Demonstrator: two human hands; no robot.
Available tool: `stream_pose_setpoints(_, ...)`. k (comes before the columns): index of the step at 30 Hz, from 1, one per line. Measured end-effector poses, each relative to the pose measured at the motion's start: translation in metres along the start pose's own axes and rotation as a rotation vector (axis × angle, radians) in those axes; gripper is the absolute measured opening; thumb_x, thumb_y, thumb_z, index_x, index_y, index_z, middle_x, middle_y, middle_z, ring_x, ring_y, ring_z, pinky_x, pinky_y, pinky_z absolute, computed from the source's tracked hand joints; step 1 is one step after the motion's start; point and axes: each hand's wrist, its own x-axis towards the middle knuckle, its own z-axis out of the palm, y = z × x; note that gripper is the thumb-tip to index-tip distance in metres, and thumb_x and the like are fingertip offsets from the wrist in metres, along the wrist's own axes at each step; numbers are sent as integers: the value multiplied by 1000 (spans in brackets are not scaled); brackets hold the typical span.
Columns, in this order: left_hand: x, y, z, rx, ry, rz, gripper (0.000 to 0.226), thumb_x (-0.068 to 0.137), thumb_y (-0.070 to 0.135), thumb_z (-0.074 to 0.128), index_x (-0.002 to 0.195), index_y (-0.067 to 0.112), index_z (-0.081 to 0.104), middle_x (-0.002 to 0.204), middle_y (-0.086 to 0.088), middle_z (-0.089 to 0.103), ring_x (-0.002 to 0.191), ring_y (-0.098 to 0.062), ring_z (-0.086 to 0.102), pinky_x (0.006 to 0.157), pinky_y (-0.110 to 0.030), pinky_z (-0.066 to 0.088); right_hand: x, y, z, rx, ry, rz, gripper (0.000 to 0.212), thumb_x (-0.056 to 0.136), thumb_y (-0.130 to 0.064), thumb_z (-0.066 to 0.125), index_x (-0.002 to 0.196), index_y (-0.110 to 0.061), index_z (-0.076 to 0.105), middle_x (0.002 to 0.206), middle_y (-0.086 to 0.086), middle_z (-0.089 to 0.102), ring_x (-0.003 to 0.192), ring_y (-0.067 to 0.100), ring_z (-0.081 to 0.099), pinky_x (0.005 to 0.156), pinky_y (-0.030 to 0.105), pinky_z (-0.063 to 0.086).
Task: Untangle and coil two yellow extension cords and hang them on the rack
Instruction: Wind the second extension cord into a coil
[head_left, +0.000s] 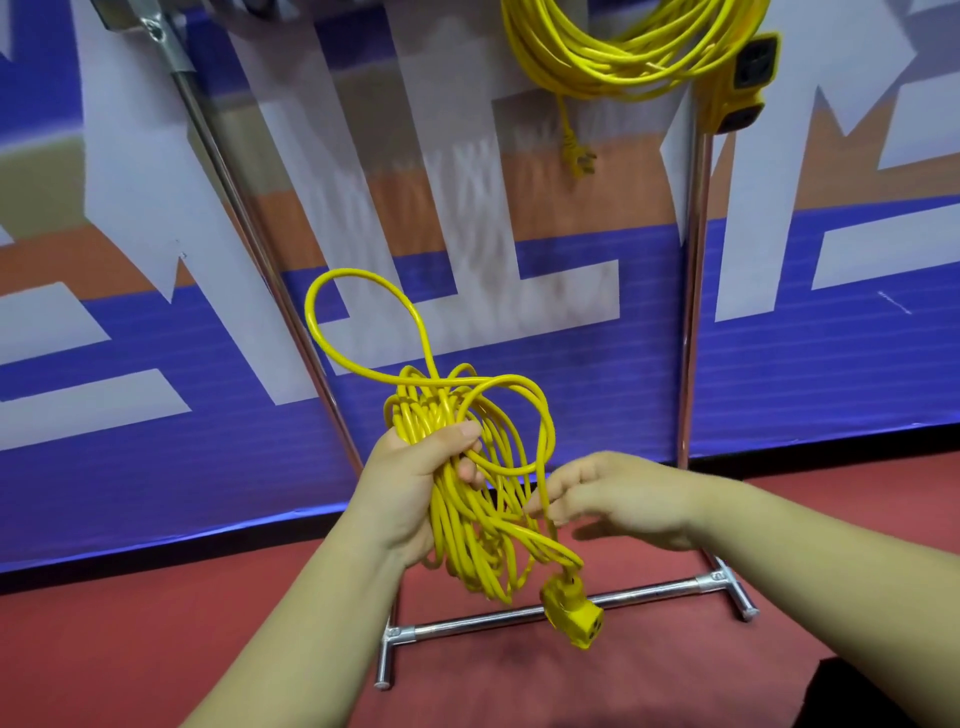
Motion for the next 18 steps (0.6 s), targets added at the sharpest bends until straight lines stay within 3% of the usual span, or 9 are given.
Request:
stream_pose_setpoints(2,1,1,-3,-2,23,13,15,75,12,76,68,7,64,52,-11,50,50,-24,51,55,-29,48,0,1,6,-45,-16,-24,16,85,-19,73,100,-17,78,97,-1,73,93,12,61,92,31,44)
stream_pose_setpoints(6,1,5,-10,-16,75,42,14,76,13,73,69,6,63,52,-11,51,49,-23,51,53,-29,49,0,-2,6,-100,96,-107,11,90,-13,71,98,-12,79,86,1,76,75,7,59,73,20,43)
stream_pose_setpoints(10,5,1,-19,74,199,97,11,81,8,72,74,8,64,54,-14,52,47,-24,51,51,-31,49,2,-13,4,95,246,-179,9,93,-9,67,100,-8,73,84,10,75,77,17,68,82,35,55)
stream_pose_setpoints(13,10,-7,-26,169,281,112,14,85,8,74,73,14,69,57,-16,56,50,-26,51,60,-41,48,2,-25,9,236,357,-149,5,91,-12,70,94,-7,69,83,11,75,73,17,69,84,43,59)
stream_pose_setpoints(18,10,-16,-22,198,268,86,11,84,9,76,75,14,72,58,-17,57,51,-26,52,63,-44,45,2,-34,14,281,367,-53,7,84,-16,78,87,-12,73,74,3,69,70,12,64,70,34,60)
